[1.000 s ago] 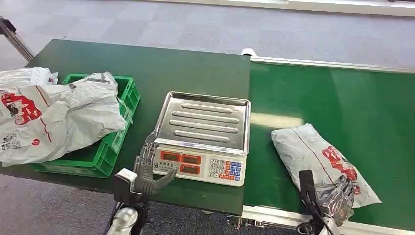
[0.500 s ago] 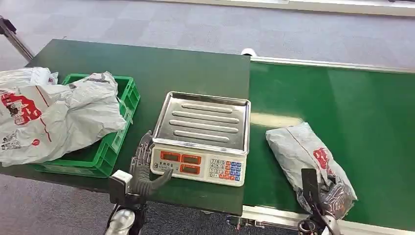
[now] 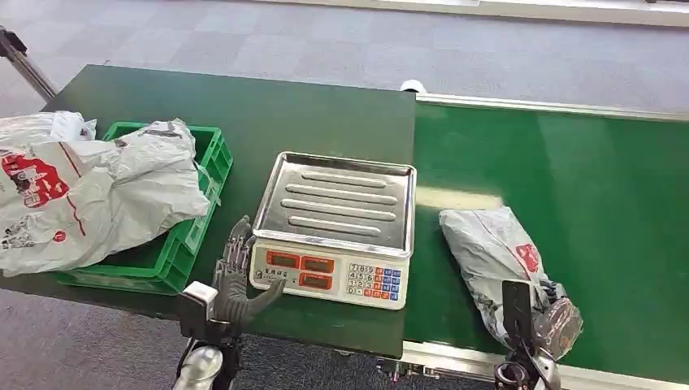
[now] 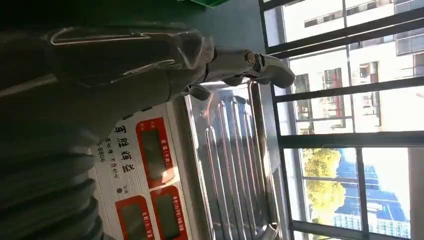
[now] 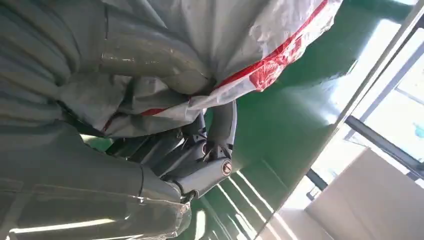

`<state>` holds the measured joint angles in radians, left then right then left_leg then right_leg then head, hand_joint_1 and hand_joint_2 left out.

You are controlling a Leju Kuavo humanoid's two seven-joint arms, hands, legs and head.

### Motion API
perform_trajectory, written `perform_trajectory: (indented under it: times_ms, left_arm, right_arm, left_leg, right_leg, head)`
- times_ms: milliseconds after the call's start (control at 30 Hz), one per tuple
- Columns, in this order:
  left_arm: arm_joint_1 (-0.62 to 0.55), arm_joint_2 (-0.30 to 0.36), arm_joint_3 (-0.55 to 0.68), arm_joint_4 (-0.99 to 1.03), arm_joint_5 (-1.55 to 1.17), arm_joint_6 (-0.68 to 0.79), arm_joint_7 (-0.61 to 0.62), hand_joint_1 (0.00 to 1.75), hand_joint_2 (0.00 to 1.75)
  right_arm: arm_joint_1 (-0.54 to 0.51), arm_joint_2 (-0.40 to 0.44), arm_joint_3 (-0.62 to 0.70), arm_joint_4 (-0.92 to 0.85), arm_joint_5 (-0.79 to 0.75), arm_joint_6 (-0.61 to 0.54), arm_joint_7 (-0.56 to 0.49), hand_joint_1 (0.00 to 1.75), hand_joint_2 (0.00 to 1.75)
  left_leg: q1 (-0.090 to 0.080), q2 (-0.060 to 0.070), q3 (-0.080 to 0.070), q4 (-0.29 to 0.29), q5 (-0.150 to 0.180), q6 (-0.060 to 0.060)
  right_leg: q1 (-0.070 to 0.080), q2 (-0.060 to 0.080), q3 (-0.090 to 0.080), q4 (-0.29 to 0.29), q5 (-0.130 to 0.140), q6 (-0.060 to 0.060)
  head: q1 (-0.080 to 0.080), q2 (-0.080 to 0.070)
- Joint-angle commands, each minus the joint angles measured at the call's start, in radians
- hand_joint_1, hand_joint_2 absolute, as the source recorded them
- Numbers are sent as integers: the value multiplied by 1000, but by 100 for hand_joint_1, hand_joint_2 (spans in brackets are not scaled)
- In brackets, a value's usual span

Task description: Moved the parcel from conveyor to table for the left to box.

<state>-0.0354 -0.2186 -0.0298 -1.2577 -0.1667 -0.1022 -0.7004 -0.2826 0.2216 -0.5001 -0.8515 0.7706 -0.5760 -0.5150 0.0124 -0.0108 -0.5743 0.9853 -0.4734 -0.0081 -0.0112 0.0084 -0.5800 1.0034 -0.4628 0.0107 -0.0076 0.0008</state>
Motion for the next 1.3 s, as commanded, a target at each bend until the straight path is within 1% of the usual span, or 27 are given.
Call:
perform_trajectory:
  times_ms: [33, 100, 367, 433, 467, 600, 633, 900, 933, 967, 1000, 1033, 1067, 1100, 1200, 1267, 1300]
  left_arm:
    - [-20, 23, -15, 30, 5, -2, 2, 0, 175]
    - [-25, 23, -16, 35, 5, -1, 2, 0, 175]
    - [-25, 23, -16, 35, 5, -1, 2, 0, 175]
    - [-25, 23, -16, 35, 5, -1, 2, 0, 175]
    - [-25, 23, -16, 35, 5, -1, 2, 0, 175]
    - [-25, 23, -16, 35, 5, -1, 2, 0, 175]
    - [-25, 23, -16, 35, 5, -1, 2, 0, 175]
    - [-25, 23, -16, 35, 5, -1, 2, 0, 175]
    - [-27, 23, -17, 36, 6, -1, 2, 0, 175]
    - [-29, 24, -18, 37, 8, -2, 2, 0, 175]
    - [-34, 24, -22, 42, 8, -2, 2, 0, 175]
    - [-38, 24, -25, 46, 9, 0, 2, 0, 175]
    - [-40, 23, -25, 47, 12, 3, 2, 0, 175]
    - [-40, 23, -25, 47, 12, 3, 2, 0, 175]
    - [-45, 21, -26, 42, 19, 11, 2, 0, 175]
    - [-51, 16, -22, 43, 19, 11, 2, 0, 175]
    - [-53, 15, -20, 44, 18, 10, 2, 0, 175]
  right_arm:
    - [-9, 5, 22, -2, -62, 20, -48, 175, 175]
    - [2, 13, 14, -31, -128, 35, -98, 175, 175]
    - [2, 13, 14, -31, -128, 35, -98, 175, 175]
    - [2, 13, 14, -31, -128, 35, -98, 175, 175]
    - [2, 13, 14, -31, -128, 35, -98, 175, 175]
    - [2, 13, 14, -31, -128, 35, -98, 175, 175]
    - [2, 13, 14, -31, -128, 35, -98, 175, 175]
    - [2, 13, 14, -31, -128, 35, -98, 175, 175]
    - [15, 26, -1, -75, -244, 124, -171, 175, 175]
    - [40, 29, 14, -137, -323, 185, -183, 175, 175]
    - [80, 30, 50, -231, -408, 216, -183, 175, 175]
    - [113, 29, 86, -322, -486, 223, -183, 175, 175]
    - [137, 21, 118, -365, -528, 208, -183, 175, 175]
    - [137, 21, 118, -365, -528, 208, -183, 175, 175]
    - [181, 15, 171, -548, -649, 172, -183, 175, 175]
    - [189, 22, 188, -672, -672, 122, -183, 175, 175]
    - [190, 27, 192, -713, -684, 110, -183, 175, 175]
  left_leg:
    - [0, 1, 2, -1, 0, 0]
    - [0, 1, 2, -1, 0, 0]
    - [0, 0, 1, -1, 0, 0]
    - [0, 2, 4, -2, 0, 0]
    - [0, 1, 1, 0, 0, 0]
    - [0, 2, 3, -2, 0, 1]
    - [0, 0, 1, 0, 0, 0]
    - [0, 1, 2, -1, 0, 0]
    - [0, 1, 3, -1, 0, 0]
    - [0, 0, 0, 0, 0, 0]
    - [0, 0, 1, -1, 0, 0]
    - [0, -1, 1, 0, 0, 0]
    - [0, -1, 1, 0, 0, 0]
    - [-1, -3, 0, 0, 0, 0]
    - [-1, -2, 0, 0, 0, 0]
    - [-2, 0, -2, 1, 0, 0]
    - [-2, 0, -1, 1, -1, 1]
  right_leg:
    - [0, 0, 1, -1, 0, -1]
    - [0, -1, 2, -1, 0, -1]
    - [0, -1, 1, -1, 0, 0]
    - [0, -1, 3, -2, 0, -1]
    - [0, -1, 1, -1, 0, 0]
    - [0, -1, 3, -2, 0, -1]
    - [0, -1, 1, 0, 0, 0]
    - [0, -1, 2, -1, 0, -1]
    - [0, -1, 3, -2, 0, -1]
    - [0, -1, 0, 0, 0, 0]
    - [0, -1, 1, -1, 0, -1]
    - [0, -2, 1, 0, -1, -1]
    - [0, -3, 1, 0, -1, -1]
    - [-1, -5, 0, 1, -1, -1]
    - [-1, -3, 0, 0, -1, 0]
    - [-2, -1, -3, 2, -1, 0]
    - [-1, -1, -2, 2, -1, 0]
  head:
    - [0, 0]
    - [0, 0]
    - [0, 0]
    - [0, 0]
    - [0, 0]
    - [0, 0]
    - [0, 0]
    - [0, 0]
    - [0, 0]
    - [0, 0]
    - [0, 0]
    - [0, 0]
    - [0, 0]
    - [0, 0]
    - [0, 0]
    - [0, 0]
    - [0, 0]
